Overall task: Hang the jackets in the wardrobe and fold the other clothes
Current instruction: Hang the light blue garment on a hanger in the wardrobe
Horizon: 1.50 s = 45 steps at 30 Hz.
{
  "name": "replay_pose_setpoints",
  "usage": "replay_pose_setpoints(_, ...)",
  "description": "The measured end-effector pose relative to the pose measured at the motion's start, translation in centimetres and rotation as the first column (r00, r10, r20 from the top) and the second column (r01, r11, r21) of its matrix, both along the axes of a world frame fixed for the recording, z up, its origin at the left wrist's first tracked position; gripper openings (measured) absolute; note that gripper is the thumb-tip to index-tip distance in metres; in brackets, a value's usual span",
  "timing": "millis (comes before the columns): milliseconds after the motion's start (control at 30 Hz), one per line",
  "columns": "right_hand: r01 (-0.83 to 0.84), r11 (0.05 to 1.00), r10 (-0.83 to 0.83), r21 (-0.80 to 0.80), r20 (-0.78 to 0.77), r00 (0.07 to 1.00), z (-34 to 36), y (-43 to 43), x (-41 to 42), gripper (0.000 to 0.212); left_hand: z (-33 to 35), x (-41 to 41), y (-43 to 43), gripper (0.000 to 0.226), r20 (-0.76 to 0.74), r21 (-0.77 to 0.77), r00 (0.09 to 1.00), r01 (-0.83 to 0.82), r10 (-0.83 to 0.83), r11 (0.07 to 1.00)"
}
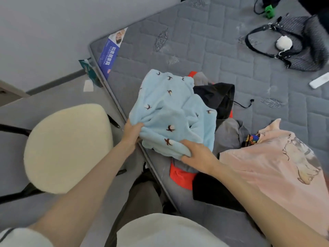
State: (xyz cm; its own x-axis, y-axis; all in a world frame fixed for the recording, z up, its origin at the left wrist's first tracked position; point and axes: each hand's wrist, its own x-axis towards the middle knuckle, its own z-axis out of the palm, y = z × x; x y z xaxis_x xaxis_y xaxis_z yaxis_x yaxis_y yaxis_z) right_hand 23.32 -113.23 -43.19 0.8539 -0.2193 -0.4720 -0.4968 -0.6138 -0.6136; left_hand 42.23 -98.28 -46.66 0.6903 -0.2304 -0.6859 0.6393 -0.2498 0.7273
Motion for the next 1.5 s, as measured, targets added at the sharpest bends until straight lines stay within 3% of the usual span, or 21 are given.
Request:
replay_pose_setpoints(67, -0.04, 0.996, 0.038, -0.082, -0.029, 0.999, 0.5, 1.4, -1.2, 0.063, 0.8, -3.0, 3.9, 0.042, 0.084, -0.001, 0.996, -0.029, 0.029, 1.0)
replay_pose_setpoints(133, -0.108, 0.98, 0.092, -0.164, -0.104, 0.99, 0.6, 3.3, -2.2, 0.071, 1.6, -5.9, 7.5, 0.042, 0.168, -0.013, 0.985, -0.045, 0.047, 0.999)
replay_pose_setpoints(267, -0.284, 0.928, 0.232, -0.242, -0.222, 0.947, 1.1, 7.1, -4.4, 0.031, 3.4, -11.5, 13.2, 0.047, 0.235, -0.044, 0.965, -0.11, 0.118, 0.993)
replay_pose_setpoints(467, -0.349, 0.756, 0.305, -0.554, -0.173, 0.936, 3.6, 10.6, -6.9, 0.019, 7.1, -16.8, 19.7, 0.037, 0.371, -0.003, 0.9, -0.247, 0.23, 0.969)
replay_pose_setpoints(600, -0.173, 0.944, 0.172, -0.281, -0.032, 0.985, 6.7, 12.3, -6.2, 0.018, 10.9, -17.8, 23.9, 0.031, 0.447, 0.003, 0.85, -0.314, 0.28, 0.949)
replay_pose_setpoints(700, -0.367, 0.93, 0.362, -0.015, -0.138, 0.922, 8.9, 14.1, -4.4, 0.03, 14.3, -17.8, 27.0, 0.033, 0.425, -0.012, 0.863, -0.295, 0.272, 0.955)
replay_pose_setpoints(800, -0.333, 0.903, 0.382, 0.272, -0.15, 0.912, 10.9, 16.8, -2.9, 0.056, 17.2, -18.4, 30.5, 0.028, 0.294, -0.113, 0.908, -0.279, 0.3, 0.954)
replay_pose_setpoints(867, -0.333, 0.906, 0.333, 0.261, 0.047, 0.942, 11.8, 19.5, -2.1, 0.066, 19.1, -19.5, 32.8, 0.022, 0.202, -0.195, 0.925, -0.285, 0.322, 0.939)
replay_pose_setpoints(933, -0.473, 0.871, 0.439, 0.136, 0.22, 0.871, 12.4, 23.1, -1.4, 0.079, 20.8, -20.6, 34.9, 0.026, 0.144, -0.245, 0.931, -0.296, 0.337, 0.923)
replay_pose_setpoints(1067, -0.732, 0.674, 0.737, -0.096, 0.147, 0.659, 12.5, 32.4, -1.0, 0.097, 23.9, -22.3, 38.8, 0.029, 0.079, -0.32, 0.914, -0.354, 0.397, 0.879)
replay_pose_setpoints(1133, -0.753, 0.653, 0.757, -0.08, 0.093, 0.647, 12.3, 36.7, -1.5, 0.087, 25.1, -22.9, 41.2, 0.026, 0.066, -0.351, 0.909, -0.364, 0.411, 0.863)
replay_pose_setpoints(1200, -0.724, 0.688, 0.723, -0.037, 0.117, 0.681, 12.5, 39.6, -1.6, 0.064, 26.2, -23.5, 44.0, 0.026, 0.093, -0.4, 0.893, -0.372, 0.441, 0.838)
replay_pose_setpoints(1267, -0.681, 0.71, 0.704, -0.178, 0.198, 0.682, 13.1, 41.4, -1.2, 0.037, 26.6, -24.1, 47.0, 0.026, 0.078, -0.407, 0.837, -0.468, 0.541, 0.784)
replay_pose_setpoints(1333, -0.573, 0.78, 0.624, -0.251, 0.373, 0.687, 13.9, 42.2, -0.5, 0.021, 25.8, -24.7, 50.6, 0.019, 0.256, -0.201, 0.768, -0.552, 0.587, 0.809)
replay_pose_setpoints(1367, -0.526, 0.818, 0.569, -0.233, 0.456, 0.684, 14.7, 42.6, -0.2, 0.021, 25.3, -24.9, 52.7, 0.017, 0.406, 0.008, 0.79, -0.506, 0.46, 0.862)
replay_pose_setpoints(1400, -0.496, 0.844, 0.52, -0.206, 0.544, 0.659, 15.6, 43.1, 0.1, 0.023, 24.8, -25.3, 54.6, 0.019, 0.455, 0.242, 0.863, -0.357, 0.22, 0.902)
replay_pose_setpoints(1433, -0.489, 0.852, 0.487, -0.189, 0.63, 0.605, 16.9, 43.7, 0.1, 0.024, 24.3, -25.7, 56.2, 0.022, 0.358, 0.404, 0.932, -0.1, -0.057, 0.909)
replay_pose_setpoints(1467, -0.502, 0.84, 0.485, -0.206, 0.701, 0.523, 18.2, 44.4, 0.1, 0.024, 24.0, -26.2, 57.6, 0.033, 0.168, 0.45, 0.947, 0.175, -0.275, 0.876)
replay_pose_setpoints(1500, -0.522, 0.808, 0.521, -0.274, 0.746, 0.415, 19.3, 45.3, -0.1, 0.024, 23.7, -26.6, 58.5, 0.053, 0.004, 0.396, 0.918, 0.364, -0.398, 0.843)
